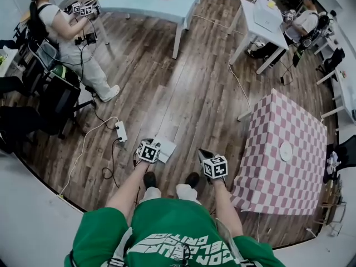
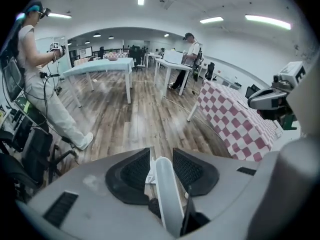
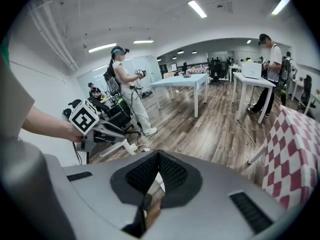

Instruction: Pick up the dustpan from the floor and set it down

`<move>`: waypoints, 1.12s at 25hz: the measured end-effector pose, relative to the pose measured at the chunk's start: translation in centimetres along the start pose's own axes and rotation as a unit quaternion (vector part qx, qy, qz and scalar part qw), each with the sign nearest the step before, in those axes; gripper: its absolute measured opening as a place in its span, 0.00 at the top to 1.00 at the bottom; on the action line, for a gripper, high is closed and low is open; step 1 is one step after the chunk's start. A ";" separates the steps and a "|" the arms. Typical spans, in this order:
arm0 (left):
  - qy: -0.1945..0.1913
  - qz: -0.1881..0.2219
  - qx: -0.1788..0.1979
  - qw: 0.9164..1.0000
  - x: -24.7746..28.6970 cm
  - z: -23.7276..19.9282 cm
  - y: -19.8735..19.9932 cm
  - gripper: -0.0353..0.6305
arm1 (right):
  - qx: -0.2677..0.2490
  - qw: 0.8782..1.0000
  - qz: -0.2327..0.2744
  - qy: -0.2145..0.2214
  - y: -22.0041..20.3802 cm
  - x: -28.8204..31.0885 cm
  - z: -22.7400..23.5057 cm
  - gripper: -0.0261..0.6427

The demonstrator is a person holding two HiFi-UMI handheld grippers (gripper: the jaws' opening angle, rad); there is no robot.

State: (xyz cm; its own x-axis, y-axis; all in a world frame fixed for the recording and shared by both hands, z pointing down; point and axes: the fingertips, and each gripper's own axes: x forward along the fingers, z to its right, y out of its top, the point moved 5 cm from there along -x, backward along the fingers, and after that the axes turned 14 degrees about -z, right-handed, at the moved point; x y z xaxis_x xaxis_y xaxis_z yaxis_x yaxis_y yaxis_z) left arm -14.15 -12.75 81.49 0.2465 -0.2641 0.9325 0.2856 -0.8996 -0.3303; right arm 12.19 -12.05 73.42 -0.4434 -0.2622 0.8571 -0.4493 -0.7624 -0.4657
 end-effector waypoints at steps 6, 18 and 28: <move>-0.033 0.108 -0.010 0.994 -5.3 -1.0 0.3 0.76 | 0.004 0.999 0.032 -0.011 1.5 -1.1 -2.5 0.95; -0.071 0.305 0.009 0.950 -20.2 -5.2 2.6 0.92 | 0.018 0.990 0.136 -0.037 6.1 -4.4 -10.2 0.95; -0.080 0.348 0.016 0.934 -24.8 -3.1 3.2 0.94 | -0.038 0.983 0.177 -0.026 9.4 -8.4 -12.3 0.95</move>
State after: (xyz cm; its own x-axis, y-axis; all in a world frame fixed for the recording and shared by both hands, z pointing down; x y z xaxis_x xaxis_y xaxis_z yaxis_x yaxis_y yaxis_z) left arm -22.24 -10.17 57.73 0.5172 -0.7239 0.4566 0.0308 -0.5174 -0.8552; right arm 2.13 -9.70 59.12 -0.5435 -0.5337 0.6479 -0.3312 -0.5729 -0.7497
